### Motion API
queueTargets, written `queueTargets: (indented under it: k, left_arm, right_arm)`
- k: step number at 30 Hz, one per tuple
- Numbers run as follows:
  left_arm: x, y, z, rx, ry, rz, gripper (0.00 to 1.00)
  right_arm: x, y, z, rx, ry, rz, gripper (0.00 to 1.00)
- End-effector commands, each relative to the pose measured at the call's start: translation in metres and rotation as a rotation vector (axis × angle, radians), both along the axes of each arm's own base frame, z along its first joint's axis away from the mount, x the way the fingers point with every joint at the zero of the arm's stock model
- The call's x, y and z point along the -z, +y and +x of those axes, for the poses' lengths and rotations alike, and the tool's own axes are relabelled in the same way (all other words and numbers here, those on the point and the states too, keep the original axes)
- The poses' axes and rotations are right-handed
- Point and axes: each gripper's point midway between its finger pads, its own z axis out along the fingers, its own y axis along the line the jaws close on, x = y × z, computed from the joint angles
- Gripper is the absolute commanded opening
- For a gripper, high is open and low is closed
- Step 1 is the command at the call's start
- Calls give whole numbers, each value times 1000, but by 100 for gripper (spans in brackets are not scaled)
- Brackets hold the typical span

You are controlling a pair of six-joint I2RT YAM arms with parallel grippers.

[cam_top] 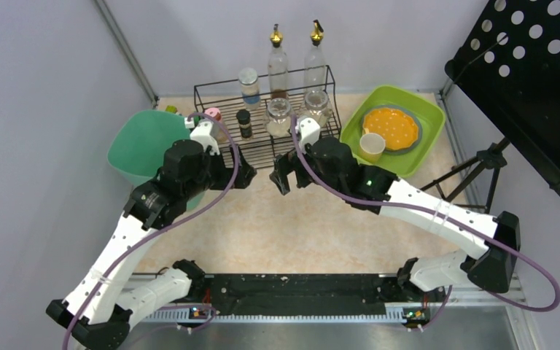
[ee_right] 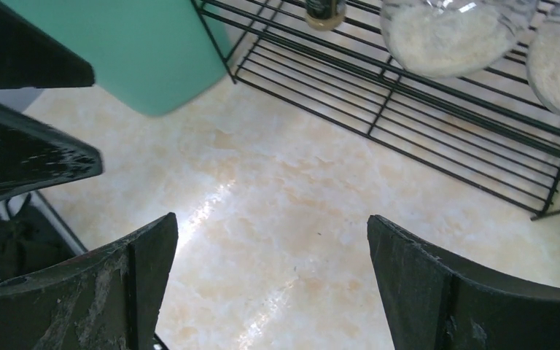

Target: Clear the kitchen counter

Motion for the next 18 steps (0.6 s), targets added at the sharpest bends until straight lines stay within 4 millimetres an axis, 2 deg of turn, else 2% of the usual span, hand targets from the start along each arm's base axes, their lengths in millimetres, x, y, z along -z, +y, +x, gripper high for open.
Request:
queueTargets:
  k: [1,5,10,18]
  left_arm:
    - [-27,-14,8,44,-74,-64,99]
    - [-25,-24,4,114,-81,-82,99]
    - [-23,-35,-1,186,-75,-96,99]
    - [-5,-44,-3,208,-7,-116,99]
  right_arm:
    - [21,-16,13,133,18,-59,99]
    - [23,-28,13,164,-2,-80,99]
    - [-2,-41,16,193,-68,-80,99]
    - [-31,-46,9,167,-105,-9,99]
